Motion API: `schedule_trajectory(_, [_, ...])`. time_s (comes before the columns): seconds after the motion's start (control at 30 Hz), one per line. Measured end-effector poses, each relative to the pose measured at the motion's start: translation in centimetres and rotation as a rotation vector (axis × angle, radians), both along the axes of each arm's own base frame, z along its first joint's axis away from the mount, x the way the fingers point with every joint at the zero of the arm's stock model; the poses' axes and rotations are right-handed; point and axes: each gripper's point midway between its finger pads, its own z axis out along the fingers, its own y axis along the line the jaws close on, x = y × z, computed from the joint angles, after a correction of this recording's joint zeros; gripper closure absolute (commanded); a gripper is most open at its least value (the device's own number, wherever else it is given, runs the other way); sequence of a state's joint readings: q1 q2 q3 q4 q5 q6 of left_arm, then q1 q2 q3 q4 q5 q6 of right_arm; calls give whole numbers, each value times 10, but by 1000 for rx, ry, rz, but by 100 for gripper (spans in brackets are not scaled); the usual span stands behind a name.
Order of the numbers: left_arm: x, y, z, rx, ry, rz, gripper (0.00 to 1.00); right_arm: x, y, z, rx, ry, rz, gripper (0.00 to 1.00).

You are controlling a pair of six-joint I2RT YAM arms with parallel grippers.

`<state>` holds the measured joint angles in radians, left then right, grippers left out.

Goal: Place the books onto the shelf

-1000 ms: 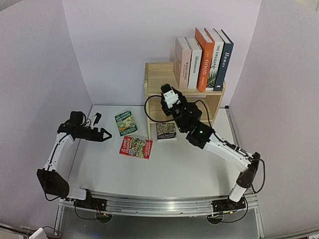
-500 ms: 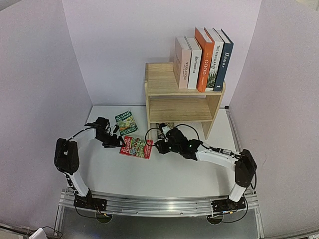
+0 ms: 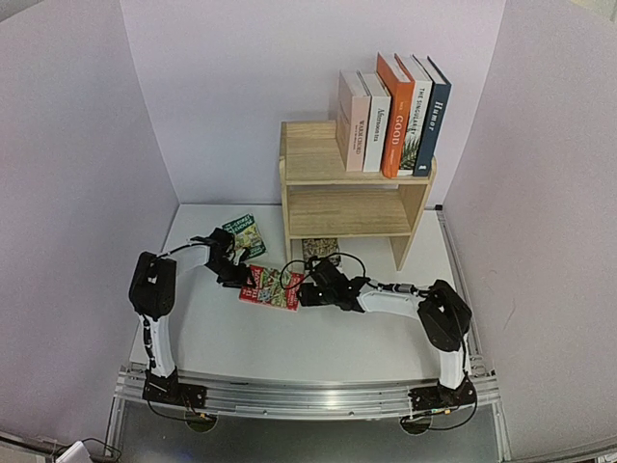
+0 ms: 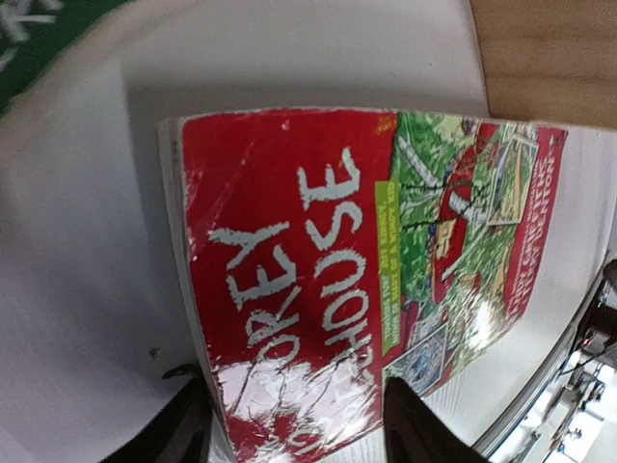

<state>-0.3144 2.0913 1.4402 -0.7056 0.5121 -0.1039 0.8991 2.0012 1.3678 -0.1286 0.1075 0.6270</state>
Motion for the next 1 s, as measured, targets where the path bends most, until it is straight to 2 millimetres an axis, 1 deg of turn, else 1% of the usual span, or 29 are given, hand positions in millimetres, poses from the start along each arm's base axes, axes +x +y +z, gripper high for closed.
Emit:
schedule_trajectory(0.07, [-1, -5, -2, -9, 10, -9, 59, 6, -1, -5, 20, 18, -20, 43])
schedule_trajectory(0.13, [-1, -8, -4, -21, 21, -9, 60, 14, -4, -13, 36, 38, -44, 44])
schedule_trajectory(0.23, [3, -14, -4, -46, 45, -1, 57, 24, -7, -32, 48, 76, -71, 45])
schedule_trajectory(0.33, [7, -19, -2, -75, 58, 3, 55, 29, -10, -53, 48, 119, -91, 45])
schedule_trajectory(0.37, [8, -21, -2, -80, 61, 2, 55, 30, -9, -55, 58, 120, -95, 45])
schedule_trajectory(0.43, [7, -26, -1, -91, 69, 4, 54, 33, -3, -51, 87, 115, -96, 46])
schedule_trajectory(0.53, [3, -33, -1, -110, 86, -1, 51, 33, 2, -54, 112, 131, -99, 48])
schedule_trajectory(0.67, [1, -36, 0, -119, 107, 16, 51, 38, 7, -55, 147, 159, -115, 50])
schedule_trajectory(0.7, [1, -35, 1, -121, 113, 23, 54, 41, 7, -55, 160, 166, -122, 51])
schedule_trajectory(0.77, [2, -34, 0, -123, 123, 35, 65, 44, 8, -54, 180, 175, -132, 51])
schedule_trajectory(0.8, [2, -33, -1, -122, 127, 39, 73, 45, 8, -54, 190, 179, -136, 51])
schedule_trajectory(0.87, [2, -31, -2, -120, 135, 52, 92, 46, 9, -54, 204, 185, -140, 51])
schedule_trajectory(0.9, [2, -31, -3, -121, 144, 60, 97, 47, 9, -53, 209, 186, -140, 51])
schedule_trajectory(0.93, [2, -31, -4, -125, 154, 68, 99, 47, 9, -53, 211, 187, -141, 51])
schedule_trajectory(1.0, [1, -31, -2, -142, 162, 67, 100, 48, 9, -53, 213, 187, -143, 51])
